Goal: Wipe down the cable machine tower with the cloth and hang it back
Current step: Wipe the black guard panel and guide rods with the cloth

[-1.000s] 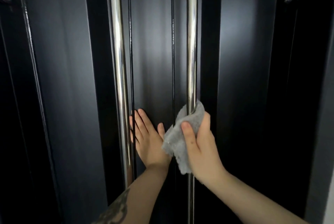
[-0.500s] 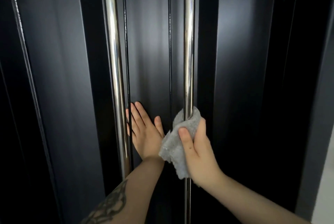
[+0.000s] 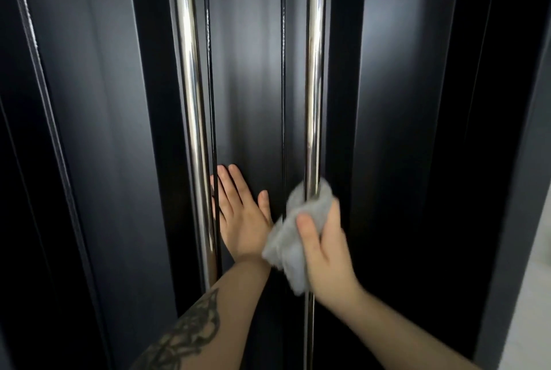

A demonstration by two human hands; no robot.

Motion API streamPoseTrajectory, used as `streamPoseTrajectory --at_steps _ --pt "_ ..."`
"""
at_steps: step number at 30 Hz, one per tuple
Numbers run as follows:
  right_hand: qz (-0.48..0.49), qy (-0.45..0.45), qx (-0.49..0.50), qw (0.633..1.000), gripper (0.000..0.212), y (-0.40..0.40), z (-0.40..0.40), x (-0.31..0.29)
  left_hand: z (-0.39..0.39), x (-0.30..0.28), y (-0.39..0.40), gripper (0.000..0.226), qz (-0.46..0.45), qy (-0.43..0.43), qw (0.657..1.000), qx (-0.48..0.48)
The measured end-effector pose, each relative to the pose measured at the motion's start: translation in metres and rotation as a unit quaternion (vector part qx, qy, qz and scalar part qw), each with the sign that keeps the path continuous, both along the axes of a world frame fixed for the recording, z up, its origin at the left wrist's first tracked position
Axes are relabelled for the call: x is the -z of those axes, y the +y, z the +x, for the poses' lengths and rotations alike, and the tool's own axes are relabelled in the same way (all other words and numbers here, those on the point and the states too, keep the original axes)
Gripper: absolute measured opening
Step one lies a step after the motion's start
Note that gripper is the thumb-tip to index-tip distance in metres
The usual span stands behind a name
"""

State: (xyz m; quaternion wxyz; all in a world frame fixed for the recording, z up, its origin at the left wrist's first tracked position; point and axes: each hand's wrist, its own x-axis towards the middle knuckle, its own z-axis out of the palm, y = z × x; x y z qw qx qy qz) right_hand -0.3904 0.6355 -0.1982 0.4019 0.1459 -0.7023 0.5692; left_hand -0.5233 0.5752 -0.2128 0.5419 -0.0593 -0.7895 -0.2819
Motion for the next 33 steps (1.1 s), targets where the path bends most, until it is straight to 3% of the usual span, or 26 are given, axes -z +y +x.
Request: streamPoseTrajectory --at_steps 3,9,13,19,21,26,28,33 --pt "0.009 -0.038 -0.002 0.999 0.029 0.001 0.009 -0.001 0.003 0.003 -0.001 0.065 -0.006 0.002 1.000 -0.004" --pt "0.053 0.052 0.070 0.995 0.020 0.002 -0.007 -0.113 0.006 0.005 -0.002 0.065 -0.003 -0.003 1.000 0.008" --pt "0.014 0.021 0.051 0.998 0.017 -0.003 -0.001 -0.075 0.005 0.006 -0.001 0.066 -0.006 -0.003 1.000 0.004" --pt "-0.021 -0.065 0.075 0.995 0.039 -0.016 0.012 0.012 0.003 0.003 -0.002 0.066 -0.019 -0.008 1.000 -0.011" --pt "-0.026 -0.071 0.055 0.996 0.033 -0.013 0.014 -0.001 0.004 0.003 -0.003 0.066 -0.021 -0.009 1.000 -0.013" --pt "0.009 0.010 0.034 0.999 0.028 0.001 0.001 -0.088 0.010 0.001 -0.003 0.063 -0.016 -0.017 1.000 -0.003" --pt "0.014 0.025 0.030 0.999 0.025 0.001 -0.003 -0.085 0.010 0.001 -0.004 0.063 -0.023 -0.015 1.000 0.001" --pt "-0.043 -0.074 0.002 0.996 0.029 -0.008 0.009 0.030 0.006 0.000 -0.004 0.065 -0.030 -0.021 0.999 0.002"
